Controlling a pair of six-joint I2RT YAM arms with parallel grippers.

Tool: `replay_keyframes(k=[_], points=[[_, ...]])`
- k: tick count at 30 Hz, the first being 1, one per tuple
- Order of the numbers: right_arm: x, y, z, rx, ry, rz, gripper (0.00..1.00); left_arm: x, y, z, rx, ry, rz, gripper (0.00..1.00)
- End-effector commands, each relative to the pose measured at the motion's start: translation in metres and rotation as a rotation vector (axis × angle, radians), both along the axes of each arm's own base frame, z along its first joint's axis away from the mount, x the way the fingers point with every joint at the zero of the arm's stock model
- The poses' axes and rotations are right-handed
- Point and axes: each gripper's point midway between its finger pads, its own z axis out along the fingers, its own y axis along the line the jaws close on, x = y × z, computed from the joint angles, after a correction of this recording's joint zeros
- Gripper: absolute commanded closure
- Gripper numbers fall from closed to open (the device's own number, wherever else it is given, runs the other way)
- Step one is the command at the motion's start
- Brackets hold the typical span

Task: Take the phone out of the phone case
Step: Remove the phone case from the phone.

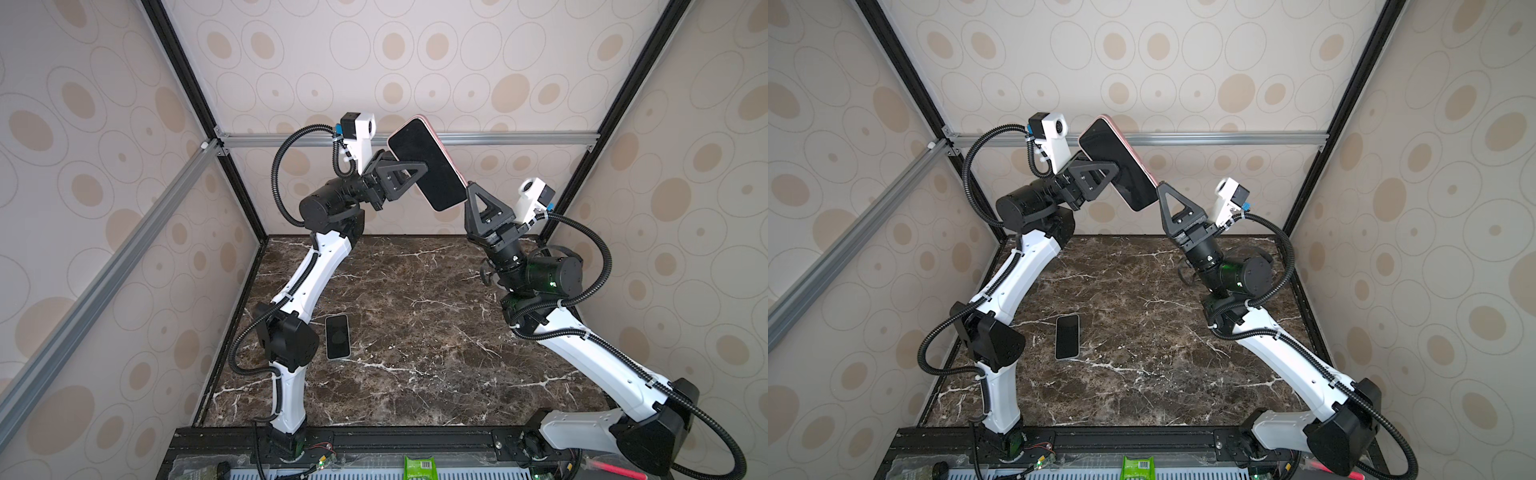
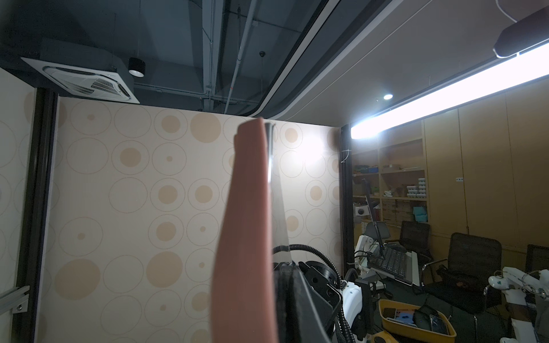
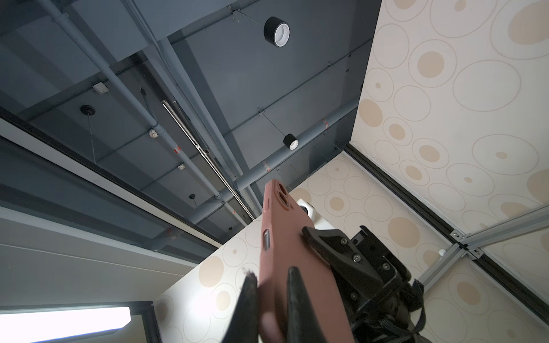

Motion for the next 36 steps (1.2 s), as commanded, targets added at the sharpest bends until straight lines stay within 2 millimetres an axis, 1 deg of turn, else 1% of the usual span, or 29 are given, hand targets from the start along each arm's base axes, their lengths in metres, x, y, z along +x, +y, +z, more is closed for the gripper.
replay_keyframes(k=[1, 9, 19, 36], points=[[-0.084, 0.072, -0.028, -0.212, -0.070, 0.470, 1.00, 0.068, -0.036, -0.064, 0.101, 0.045, 0.089, 1.00], [-0.093, 0.079, -0.025, -0.219, -0.097, 0.507, 1.00, 0.071, -0.037, -0.066, 0.102, 0.052, 0.085, 1.00], [-0.094, 0.084, -0.026, -0.221, -0.096, 0.532, 1.00, 0.068, -0.036, -0.067, 0.106, 0.039, 0.075, 1.00], [-0.096, 0.097, -0.033, -0.243, -0.083, 0.580, 1.00, 0.050, -0.038, -0.069, 0.131, -0.003, 0.027, 1.00]])
